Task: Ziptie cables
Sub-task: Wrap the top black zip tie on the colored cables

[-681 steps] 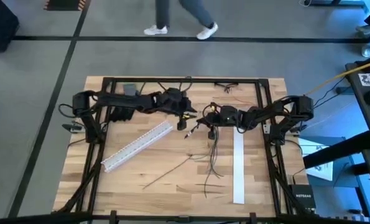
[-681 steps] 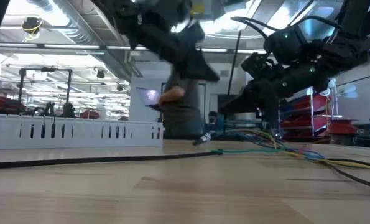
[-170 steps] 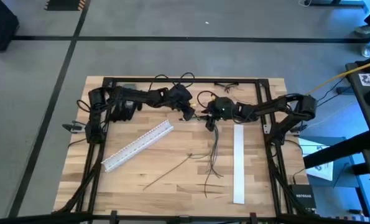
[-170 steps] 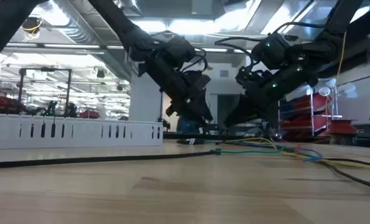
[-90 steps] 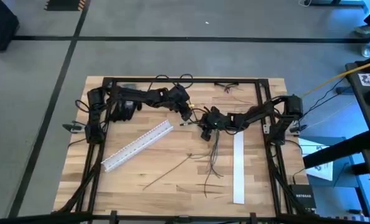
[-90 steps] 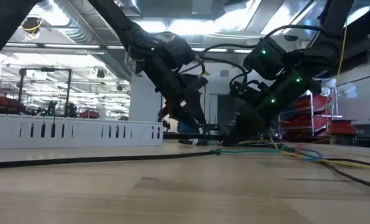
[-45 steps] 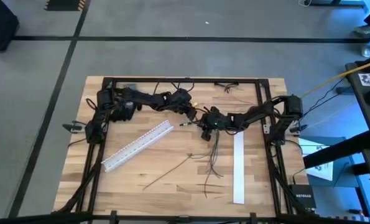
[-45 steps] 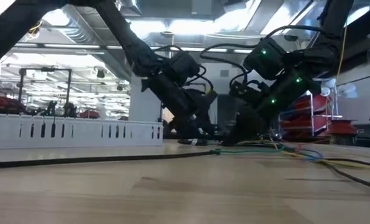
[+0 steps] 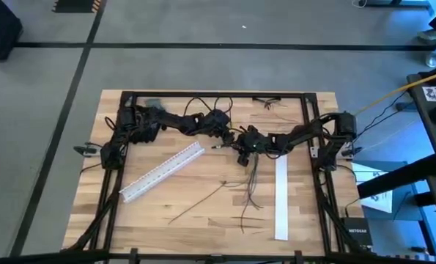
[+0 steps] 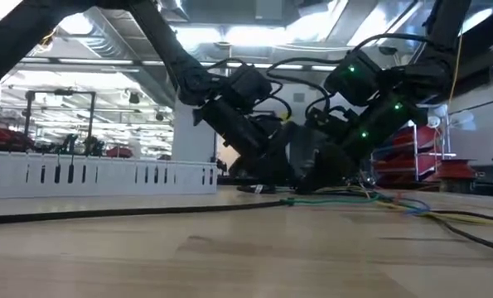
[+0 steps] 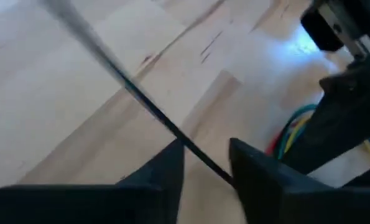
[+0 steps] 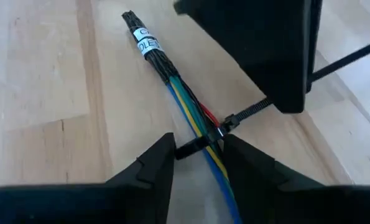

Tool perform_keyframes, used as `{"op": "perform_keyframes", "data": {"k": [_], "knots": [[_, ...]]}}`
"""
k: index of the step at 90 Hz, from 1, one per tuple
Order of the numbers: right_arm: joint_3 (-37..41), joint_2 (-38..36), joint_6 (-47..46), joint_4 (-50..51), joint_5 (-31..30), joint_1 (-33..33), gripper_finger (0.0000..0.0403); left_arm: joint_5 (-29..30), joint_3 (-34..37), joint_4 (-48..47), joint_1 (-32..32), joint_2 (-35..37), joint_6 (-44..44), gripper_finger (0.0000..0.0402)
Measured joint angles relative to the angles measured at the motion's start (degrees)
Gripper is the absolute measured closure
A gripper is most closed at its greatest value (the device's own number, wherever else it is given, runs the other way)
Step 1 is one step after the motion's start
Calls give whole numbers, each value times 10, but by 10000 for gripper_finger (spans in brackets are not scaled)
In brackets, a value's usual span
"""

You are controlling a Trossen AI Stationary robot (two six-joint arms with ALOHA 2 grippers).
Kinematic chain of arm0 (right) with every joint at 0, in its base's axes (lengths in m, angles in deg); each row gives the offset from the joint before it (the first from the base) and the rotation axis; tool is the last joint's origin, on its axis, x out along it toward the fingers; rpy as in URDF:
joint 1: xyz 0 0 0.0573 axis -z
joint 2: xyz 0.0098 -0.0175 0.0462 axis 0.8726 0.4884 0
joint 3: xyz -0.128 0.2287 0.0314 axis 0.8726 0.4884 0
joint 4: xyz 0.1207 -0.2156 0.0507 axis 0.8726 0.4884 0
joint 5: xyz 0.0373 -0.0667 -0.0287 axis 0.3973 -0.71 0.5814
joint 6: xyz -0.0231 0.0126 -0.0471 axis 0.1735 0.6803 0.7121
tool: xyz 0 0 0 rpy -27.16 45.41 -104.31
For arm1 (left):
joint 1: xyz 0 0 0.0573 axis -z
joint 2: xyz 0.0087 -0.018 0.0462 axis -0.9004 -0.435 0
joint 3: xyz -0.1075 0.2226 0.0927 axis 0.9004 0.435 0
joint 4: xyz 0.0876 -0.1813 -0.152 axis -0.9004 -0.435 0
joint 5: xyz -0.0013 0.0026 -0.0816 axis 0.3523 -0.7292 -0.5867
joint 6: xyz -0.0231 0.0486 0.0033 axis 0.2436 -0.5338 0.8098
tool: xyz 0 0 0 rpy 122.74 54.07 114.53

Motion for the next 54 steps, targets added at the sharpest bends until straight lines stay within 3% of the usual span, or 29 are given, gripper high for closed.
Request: {"op": "perform_keyframes", "data": {"k": [11, 23, 39, 54], "knots": [[0, 0, 8, 0, 1, 0, 267, 5, 0, 14, 7, 0, -66, 391], [0, -22, 15, 27, 5, 0, 267, 6, 0, 31, 19, 22, -121, 399], [0, -113, 15, 124, 8, 0, 267, 6, 0, 23, 37, 70, -183, 401], [0, -186, 0, 167, -28, 0, 267, 6, 0, 27, 50, 86, -197, 401]]}}
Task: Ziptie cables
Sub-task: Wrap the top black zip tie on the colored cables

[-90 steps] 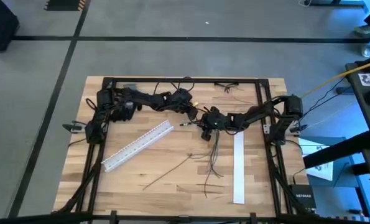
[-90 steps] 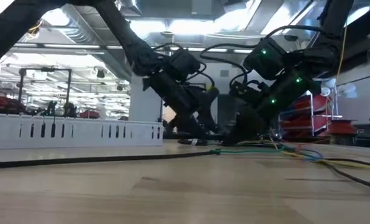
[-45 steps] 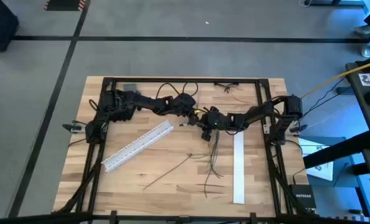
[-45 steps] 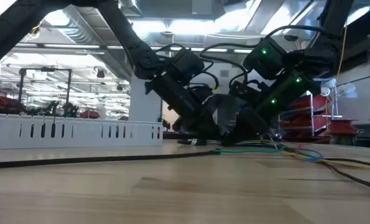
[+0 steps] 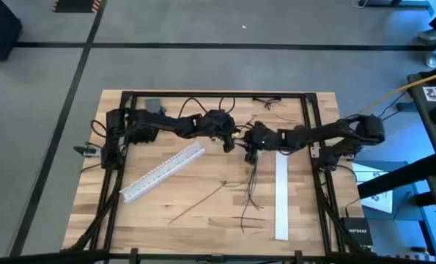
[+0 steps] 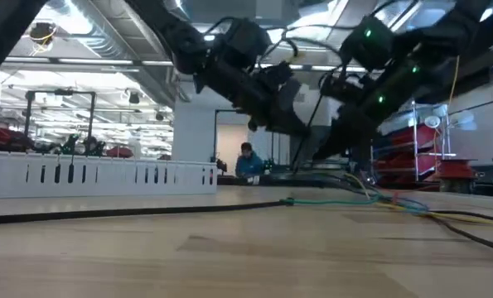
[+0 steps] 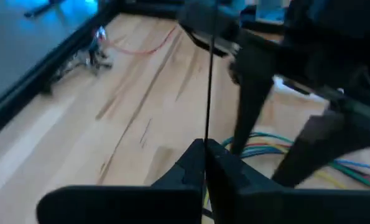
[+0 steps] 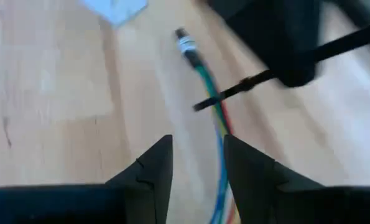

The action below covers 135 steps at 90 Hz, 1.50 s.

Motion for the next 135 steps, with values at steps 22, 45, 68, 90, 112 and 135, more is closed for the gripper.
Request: {"op": "perform_keyframes", "data": {"k": [22, 45, 68, 90, 112, 135], "knots": [[57, 33, -63, -183, -58, 0, 267, 0, 0, 3, 8, 0, -1, 401], [87, 103, -95, -395, -51, -4, 274, 0, 0, 3, 9, 0, -11, 401], [84, 127, -91, -414, -47, -3, 344, 0, 0, 6, 14, 0, -17, 402], [75, 178, -92, -430, -32, -3, 390, 0, 2, 32, 16, 18, -19, 401], [51, 248, -83, -430, 6, -3, 400, 0, 3, 21, 16, 56, -33, 401], [26, 272, -60, -396, 26, -3, 401, 2, 3, -26, 11, 65, -49, 401]]}}
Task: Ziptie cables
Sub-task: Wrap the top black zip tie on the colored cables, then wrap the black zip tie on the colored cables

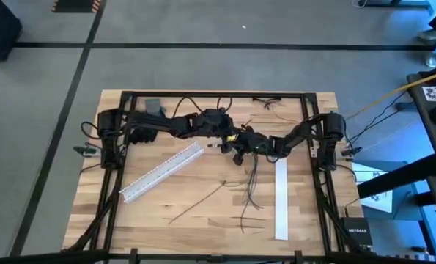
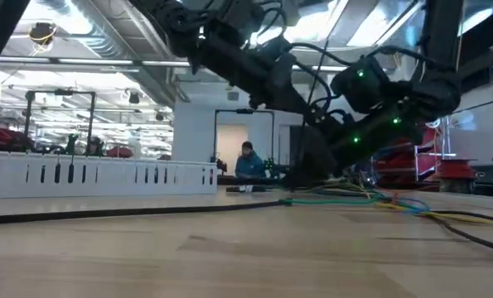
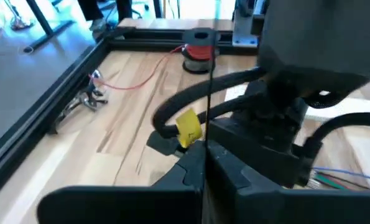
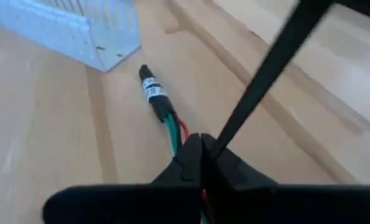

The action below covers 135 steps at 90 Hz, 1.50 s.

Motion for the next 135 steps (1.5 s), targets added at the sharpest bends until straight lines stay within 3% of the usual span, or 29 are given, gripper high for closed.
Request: {"op": "perform_keyframes", "data": {"k": [16, 37, 60, 83, 101, 115, 135], "knots": [[-3, 3, 0, 4, 3, 0, 386, 2, -9, -34, -2, 36, -3, 384], [-2, -26, 0, 29, 5, -1, 318, 2, -3, -145, -2, 49, -20, 308], [-3, -166, 25, 136, 6, -1, 244, -1, -3, -280, 16, 73, -6, 253], [-3, -309, 61, 321, 4, -1, 233, -5, 36, -247, 39, 47, 19, 246], [-4, -352, 31, 433, 106, -1, 233, -5, 42, -201, 53, -1, 37, 245], [-4, -345, -9, 412, 217, -10, 233, -5, 41, -201, 69, -20, 37, 249], [-4, -296, 43, 300, 226, -86, 233, -5, 42, -261, 105, 2, 55, 260]]}}
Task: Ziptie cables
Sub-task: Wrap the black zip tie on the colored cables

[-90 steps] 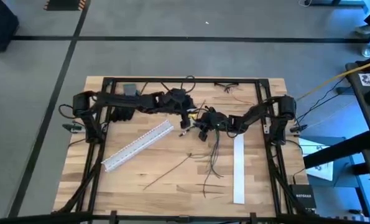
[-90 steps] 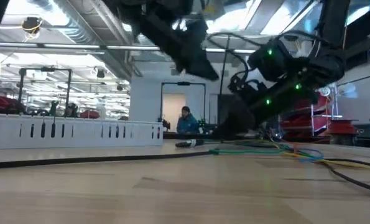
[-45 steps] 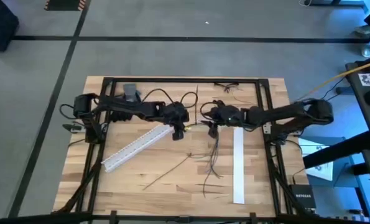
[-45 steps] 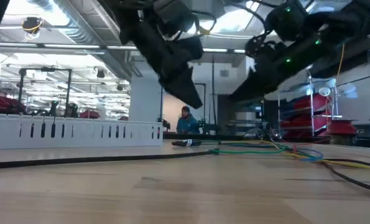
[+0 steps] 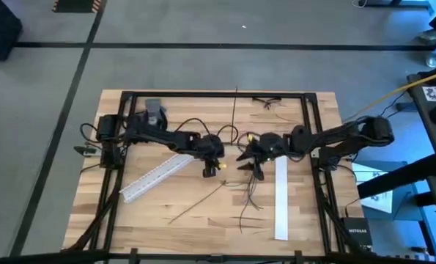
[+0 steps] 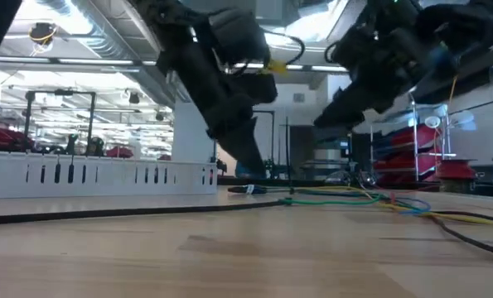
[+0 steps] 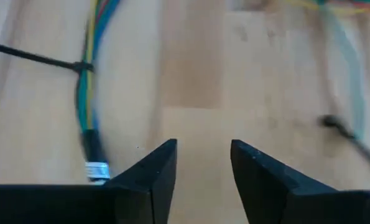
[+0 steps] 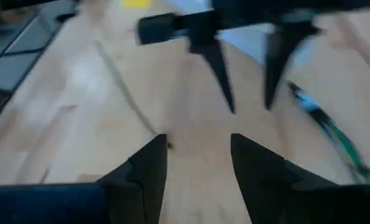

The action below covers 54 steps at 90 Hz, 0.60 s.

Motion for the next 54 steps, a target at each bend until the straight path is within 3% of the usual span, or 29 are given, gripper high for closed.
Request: {"op": "perform_keyframes", "data": {"k": [23, 40, 54], "knots": [[0, 34, 36, -1, -79, -33, 233, 0, 0, -28, 66, 22, 70, 266], [0, 39, 33, -10, -102, -39, 233, 4, 0, -2, 121, 16, 109, 265], [0, 39, 29, -17, -129, -61, 233, 80, 0, -3, 163, 7, 149, 265]]}}
